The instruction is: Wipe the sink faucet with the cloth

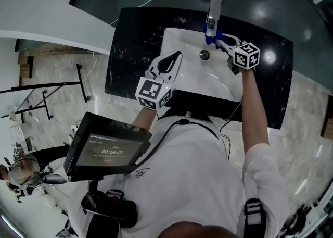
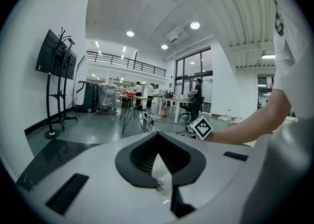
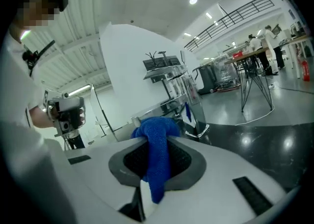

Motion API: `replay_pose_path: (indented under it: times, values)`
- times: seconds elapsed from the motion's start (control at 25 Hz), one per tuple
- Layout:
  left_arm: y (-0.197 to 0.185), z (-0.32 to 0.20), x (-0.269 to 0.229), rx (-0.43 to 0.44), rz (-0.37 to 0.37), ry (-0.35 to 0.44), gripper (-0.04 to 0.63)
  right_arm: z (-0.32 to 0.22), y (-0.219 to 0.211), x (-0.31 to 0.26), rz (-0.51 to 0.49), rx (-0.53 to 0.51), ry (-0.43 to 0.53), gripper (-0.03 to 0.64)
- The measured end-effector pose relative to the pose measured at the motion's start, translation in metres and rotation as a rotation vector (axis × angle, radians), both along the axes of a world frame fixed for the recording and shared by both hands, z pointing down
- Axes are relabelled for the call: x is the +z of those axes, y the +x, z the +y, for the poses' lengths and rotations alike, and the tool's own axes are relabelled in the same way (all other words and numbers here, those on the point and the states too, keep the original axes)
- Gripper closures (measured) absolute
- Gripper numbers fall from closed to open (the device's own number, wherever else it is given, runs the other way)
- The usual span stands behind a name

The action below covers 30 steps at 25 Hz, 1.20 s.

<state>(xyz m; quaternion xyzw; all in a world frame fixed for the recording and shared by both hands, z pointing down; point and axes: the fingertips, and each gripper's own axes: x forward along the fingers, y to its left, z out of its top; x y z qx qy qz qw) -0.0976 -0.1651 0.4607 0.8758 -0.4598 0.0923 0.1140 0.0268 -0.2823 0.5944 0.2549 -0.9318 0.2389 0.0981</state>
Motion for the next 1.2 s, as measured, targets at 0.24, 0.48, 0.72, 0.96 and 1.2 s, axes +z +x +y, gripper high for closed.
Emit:
replay_pose_path:
  times: [0.24,0.48,0.72,0.96,1.2]
  values:
    - [0.009,-0.001,-0.003,0.027,0.008,0.001,0.594,0.048,-0.006,-0.006,0.031,-0.164,-0.006,0.563]
    - [0.012,-0.001,-0.005,0.030,0.013,0.000,0.594,0.025,0.021,0.010,0.167,-0.073,0.008,0.563]
    - [0.003,0.000,-0.002,-0.001,0.002,-0.004,0.594,-0.036,0.022,0.005,0.196,0.075,0.057,0.561]
    - [-0.002,0.001,0.000,-0.011,0.000,-0.005,0.594,-0.019,-0.006,0.003,0.167,-0.058,0.075,0.561]
    - [0.004,0.001,-0.001,0.009,0.005,-0.006,0.594,0.034,-0.012,0.001,0.121,-0.215,0.053,0.563]
